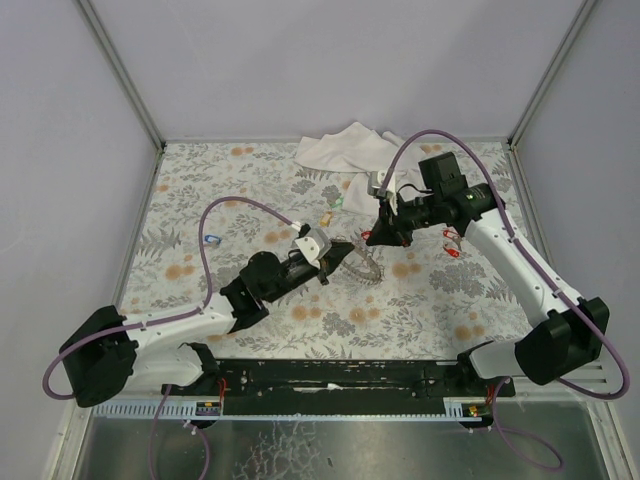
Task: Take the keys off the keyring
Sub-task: Remove the key from the keyring.
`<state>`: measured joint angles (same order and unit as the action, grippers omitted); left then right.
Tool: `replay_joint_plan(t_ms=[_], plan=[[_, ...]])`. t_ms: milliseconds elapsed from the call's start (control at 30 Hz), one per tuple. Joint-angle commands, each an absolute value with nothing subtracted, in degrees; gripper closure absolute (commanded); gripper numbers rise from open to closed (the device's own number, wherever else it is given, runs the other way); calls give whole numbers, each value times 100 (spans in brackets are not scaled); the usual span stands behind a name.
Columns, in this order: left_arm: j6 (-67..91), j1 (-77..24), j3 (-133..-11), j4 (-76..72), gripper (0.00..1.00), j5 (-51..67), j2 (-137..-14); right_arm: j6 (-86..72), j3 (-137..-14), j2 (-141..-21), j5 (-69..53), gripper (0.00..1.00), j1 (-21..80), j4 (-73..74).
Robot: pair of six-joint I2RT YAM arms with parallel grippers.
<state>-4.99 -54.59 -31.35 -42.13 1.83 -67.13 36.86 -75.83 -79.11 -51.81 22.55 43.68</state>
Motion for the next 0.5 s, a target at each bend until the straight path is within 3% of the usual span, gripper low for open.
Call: replay_joint_plan(t_ms=[0, 133, 300, 467], plan=[[-392, -5329, -3076, -4477, 100, 499, -6838, 3633, -7620, -7482, -5389, 100, 2159, 4062], [-244, -5250, -3011, -4607, 96, 605, -6981, 3664, -7612, -7502, -5507, 100, 2160, 4101], [-180, -5238, -3102, -4522, 72, 629, -6974, 3760, -7616, -7628, -5513, 100, 2168, 4191], [-175, -5244, -3048, -4477, 69, 785, -6777, 3788, -7577, -7616, -5432, 100, 2167, 4166]])
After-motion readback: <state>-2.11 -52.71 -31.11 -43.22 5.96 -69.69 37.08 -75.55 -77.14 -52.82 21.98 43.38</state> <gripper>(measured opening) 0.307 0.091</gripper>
